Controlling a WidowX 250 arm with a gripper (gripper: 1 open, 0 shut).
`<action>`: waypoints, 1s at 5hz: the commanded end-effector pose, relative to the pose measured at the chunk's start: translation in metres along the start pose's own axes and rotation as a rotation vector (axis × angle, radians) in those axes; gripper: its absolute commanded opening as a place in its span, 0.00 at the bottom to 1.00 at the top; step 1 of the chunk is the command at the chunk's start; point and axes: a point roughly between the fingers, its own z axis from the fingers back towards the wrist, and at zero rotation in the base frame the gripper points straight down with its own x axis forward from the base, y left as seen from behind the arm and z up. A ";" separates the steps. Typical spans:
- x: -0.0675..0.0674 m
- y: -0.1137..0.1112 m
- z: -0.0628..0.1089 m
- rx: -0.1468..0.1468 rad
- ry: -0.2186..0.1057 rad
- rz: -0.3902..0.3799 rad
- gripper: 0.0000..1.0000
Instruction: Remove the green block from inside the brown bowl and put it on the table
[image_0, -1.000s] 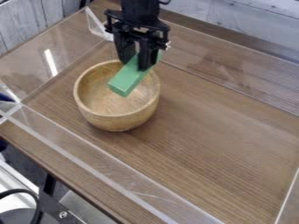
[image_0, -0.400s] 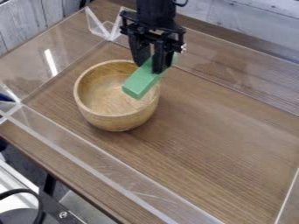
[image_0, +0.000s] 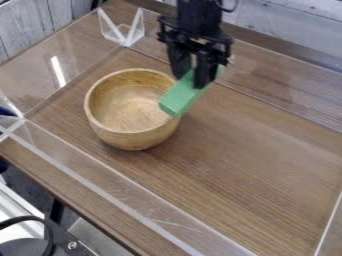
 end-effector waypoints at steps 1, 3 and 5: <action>0.022 -0.016 0.007 0.017 -0.064 -0.031 0.00; 0.033 -0.026 -0.031 0.015 -0.014 -0.035 0.00; 0.040 -0.013 -0.041 0.019 -0.014 -0.004 0.00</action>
